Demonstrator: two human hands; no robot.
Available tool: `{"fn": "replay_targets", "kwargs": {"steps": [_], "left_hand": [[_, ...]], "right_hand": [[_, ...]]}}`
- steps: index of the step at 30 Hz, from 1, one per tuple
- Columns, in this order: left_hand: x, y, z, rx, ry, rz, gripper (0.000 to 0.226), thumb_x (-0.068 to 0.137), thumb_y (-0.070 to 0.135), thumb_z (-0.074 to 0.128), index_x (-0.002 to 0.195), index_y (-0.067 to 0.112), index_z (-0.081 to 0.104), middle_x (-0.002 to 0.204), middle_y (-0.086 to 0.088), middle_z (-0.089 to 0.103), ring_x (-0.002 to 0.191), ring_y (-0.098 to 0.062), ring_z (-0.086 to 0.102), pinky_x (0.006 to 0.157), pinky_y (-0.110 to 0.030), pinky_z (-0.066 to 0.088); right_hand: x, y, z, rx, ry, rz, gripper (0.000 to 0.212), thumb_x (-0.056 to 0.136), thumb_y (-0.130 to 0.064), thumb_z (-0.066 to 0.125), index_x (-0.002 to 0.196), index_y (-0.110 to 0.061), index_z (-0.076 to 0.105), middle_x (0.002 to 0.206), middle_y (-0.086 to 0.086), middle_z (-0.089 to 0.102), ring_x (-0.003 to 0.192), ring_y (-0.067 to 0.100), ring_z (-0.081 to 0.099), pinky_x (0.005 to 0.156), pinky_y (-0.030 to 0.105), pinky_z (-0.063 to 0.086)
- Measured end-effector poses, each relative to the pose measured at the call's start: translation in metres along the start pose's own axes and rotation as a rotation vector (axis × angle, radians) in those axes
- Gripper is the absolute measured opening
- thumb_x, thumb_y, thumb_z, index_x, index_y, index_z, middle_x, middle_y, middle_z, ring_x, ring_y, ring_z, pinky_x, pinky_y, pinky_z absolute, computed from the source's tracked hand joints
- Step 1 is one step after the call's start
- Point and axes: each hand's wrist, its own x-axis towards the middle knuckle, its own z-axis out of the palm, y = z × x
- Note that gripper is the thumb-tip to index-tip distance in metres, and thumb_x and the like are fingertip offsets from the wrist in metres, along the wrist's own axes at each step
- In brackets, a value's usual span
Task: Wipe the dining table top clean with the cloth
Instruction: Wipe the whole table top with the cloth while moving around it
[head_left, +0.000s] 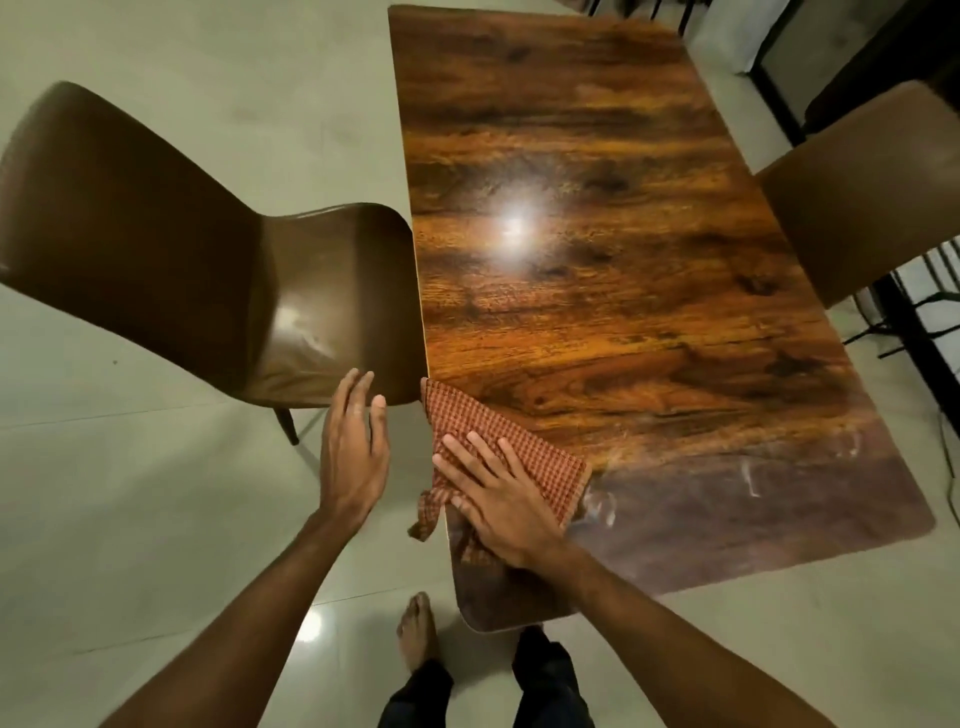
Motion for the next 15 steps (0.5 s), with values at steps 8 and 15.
{"fn": "replay_targets", "kwargs": {"steps": [8,15], "left_hand": [[-0.028,0.030,0.021,0.003,-0.010,0.062,0.052,0.107,0.041,0.031,0.149,0.014,0.045,0.161,0.001,0.034,0.146,-0.017,0.035,0.117,-0.042,0.036],[-0.060,0.074,0.083,0.060,-0.069,0.125,0.049,0.108,0.039,0.033,0.149,0.015,0.045,0.161,0.001,0.034,0.148,-0.016,0.032,0.120,-0.038,0.030]], "right_hand": [[-0.038,-0.004,0.004,0.092,0.026,0.271,0.060,0.108,-0.049,0.006,0.165,-0.031,0.007,0.174,0.001,-0.003,0.160,0.033,0.001,0.124,0.063,0.004],[-0.110,0.140,-0.003,0.103,0.138,0.523,0.059,0.110,-0.046,0.027,0.165,-0.034,0.009,0.173,-0.006,-0.004,0.160,0.024,-0.001,0.126,0.060,0.009]]}}
